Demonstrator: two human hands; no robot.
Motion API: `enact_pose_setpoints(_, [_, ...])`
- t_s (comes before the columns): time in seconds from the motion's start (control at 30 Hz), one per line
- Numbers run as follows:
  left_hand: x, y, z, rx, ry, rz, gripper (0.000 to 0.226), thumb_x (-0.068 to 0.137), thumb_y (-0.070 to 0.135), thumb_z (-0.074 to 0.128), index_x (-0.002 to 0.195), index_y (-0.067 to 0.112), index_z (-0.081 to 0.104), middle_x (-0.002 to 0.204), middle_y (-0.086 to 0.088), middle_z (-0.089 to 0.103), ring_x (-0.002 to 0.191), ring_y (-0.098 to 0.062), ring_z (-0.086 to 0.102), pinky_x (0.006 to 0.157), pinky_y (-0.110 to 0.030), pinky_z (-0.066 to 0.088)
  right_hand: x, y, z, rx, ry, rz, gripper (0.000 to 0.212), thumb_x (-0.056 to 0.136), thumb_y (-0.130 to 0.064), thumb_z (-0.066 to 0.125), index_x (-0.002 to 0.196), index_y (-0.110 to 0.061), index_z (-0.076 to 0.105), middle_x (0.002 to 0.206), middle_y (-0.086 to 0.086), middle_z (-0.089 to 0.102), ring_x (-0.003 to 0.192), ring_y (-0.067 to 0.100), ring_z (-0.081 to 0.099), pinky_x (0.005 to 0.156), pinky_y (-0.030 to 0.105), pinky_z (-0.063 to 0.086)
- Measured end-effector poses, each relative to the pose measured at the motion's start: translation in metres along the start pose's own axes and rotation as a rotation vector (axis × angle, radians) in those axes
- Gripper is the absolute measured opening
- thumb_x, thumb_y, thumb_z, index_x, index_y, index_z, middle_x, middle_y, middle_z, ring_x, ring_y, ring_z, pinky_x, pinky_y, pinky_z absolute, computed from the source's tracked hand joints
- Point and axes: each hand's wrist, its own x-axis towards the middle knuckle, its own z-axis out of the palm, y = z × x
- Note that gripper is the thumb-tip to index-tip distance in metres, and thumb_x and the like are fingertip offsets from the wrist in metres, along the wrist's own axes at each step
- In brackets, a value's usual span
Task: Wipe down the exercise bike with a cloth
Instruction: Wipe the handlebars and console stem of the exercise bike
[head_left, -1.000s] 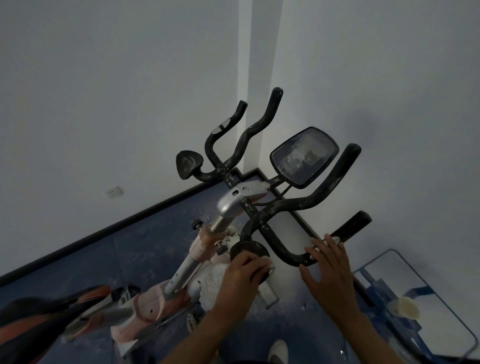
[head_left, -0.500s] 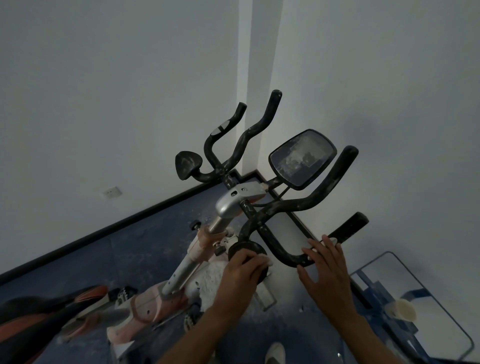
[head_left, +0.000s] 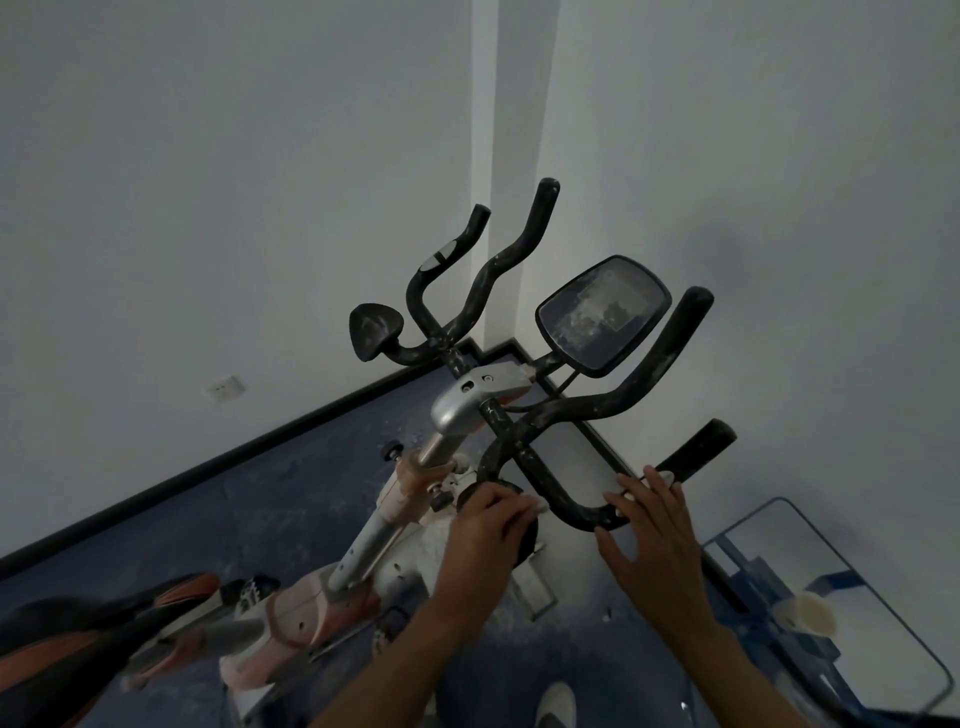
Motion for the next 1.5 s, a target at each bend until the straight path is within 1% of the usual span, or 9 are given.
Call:
enact_pose_setpoints(0.33, [-0.033,-0.056,-0.021,0.064,0.032,-0.044,0.027,0.091,0.014,0.072,0.110,0.033,0.071,0.110,0.015,0.063,0.099,-0.005,0.064,0.084,-0.032,0.058,0.000,-0.001,0.001,0.013,0.010,0.008,0.039,0.091,-0.036,0.060,0.122,-0.011,0.063,0.138,0.009,0.057,0.147,0.029,0.035,0.125,0.049,0.019])
enact_pose_setpoints(0.5, [-0.002,-0.012,-0.017,-0.084,0.204,-0.121,0.017,0.092,0.019,0.067,0.106,0.029,0.073,0.108,0.015,0.064,0.105,-0.004,0.062,0.091,-0.013,0.048,0.001,-0.002,0.000,0.019,0.009,0.018,0.038,0.091,-0.036,0.059,0.119,-0.011,0.066,0.134,0.009,0.060,0.146,0.028,0.036,0.126,0.047,0.017])
enact_pose_setpoints(0.8, [-0.027,-0.029,-0.007,0.090,0.037,0.033,0.028,0.082,0.004,0.079,0.107,0.017,0.077,0.113,0.016,0.062,0.108,0.009,0.056,0.095,-0.004,0.043,0.000,-0.001,0.003,0.029,0.029,0.010,0.036,0.090,-0.032,0.062,0.120,-0.012,0.064,0.136,0.009,0.059,0.145,0.032,0.038,0.124,0.051,0.020])
enact_pose_setpoints(0.93, [-0.014,-0.017,-0.019,-0.079,0.134,-0.042,0.016,0.093,0.025,0.066,0.106,0.024,0.075,0.111,0.019,0.064,0.105,-0.003,0.064,0.089,-0.016,0.053,0.000,-0.001,0.003,0.037,0.030,0.009,0.037,0.089,-0.033,0.062,0.119,-0.012,0.065,0.136,0.009,0.059,0.145,0.030,0.037,0.126,0.048,0.017])
enact_pose_setpoints(1.0, [0.002,-0.009,-0.021,-0.117,0.140,-0.082,0.016,0.094,0.020,0.066,0.107,0.021,0.075,0.115,0.018,0.064,0.112,-0.004,0.062,0.093,-0.014,0.048,0.000,-0.002,0.003,0.038,0.022,0.016,0.037,0.089,-0.033,0.062,0.119,-0.011,0.066,0.136,0.009,0.059,0.146,0.029,0.036,0.126,0.048,0.017])
enact_pose_setpoints(1.13, [0.013,-0.015,-0.013,0.265,-0.106,0.270,0.034,0.083,0.016,0.078,0.116,0.018,0.071,0.122,0.004,0.067,0.109,-0.010,0.059,0.089,-0.029,0.054,0.000,-0.002,0.004,0.035,0.019,0.023,0.037,0.089,-0.034,0.061,0.118,-0.012,0.067,0.137,0.008,0.058,0.147,0.028,0.035,0.125,0.048,0.017])
enact_pose_setpoints(1.23, [0.017,-0.027,-0.022,0.354,-0.197,0.317,0.045,0.077,0.020,0.083,0.120,0.020,0.069,0.123,0.002,0.068,0.111,-0.015,0.059,0.089,-0.035,0.056,0.001,-0.001,0.004,0.036,0.013,0.022,0.037,0.089,-0.035,0.061,0.118,-0.012,0.066,0.136,0.008,0.059,0.146,0.029,0.036,0.126,0.048,0.017])
enact_pose_setpoints(1.4, [0.010,-0.034,-0.042,0.142,-0.010,0.115,0.024,0.098,0.025,0.061,0.116,0.040,0.060,0.123,0.005,0.066,0.125,-0.026,0.055,0.109,-0.050,0.042,0.001,-0.001,0.002,0.035,0.019,0.019,0.037,0.088,-0.034,0.061,0.117,-0.012,0.065,0.134,0.009,0.060,0.143,0.030,0.039,0.127,0.046,0.014])
enact_pose_setpoints(1.5, [0.009,-0.035,-0.048,0.165,0.045,0.168,0.014,0.097,0.036,0.061,0.104,0.033,0.072,0.121,0.006,0.065,0.117,-0.021,0.059,0.099,-0.049,0.050,0.001,-0.002,0.003,0.038,0.021,0.016,0.037,0.089,-0.034,0.062,0.119,-0.013,0.063,0.135,0.009,0.059,0.143,0.031,0.039,0.126,0.047,0.015])
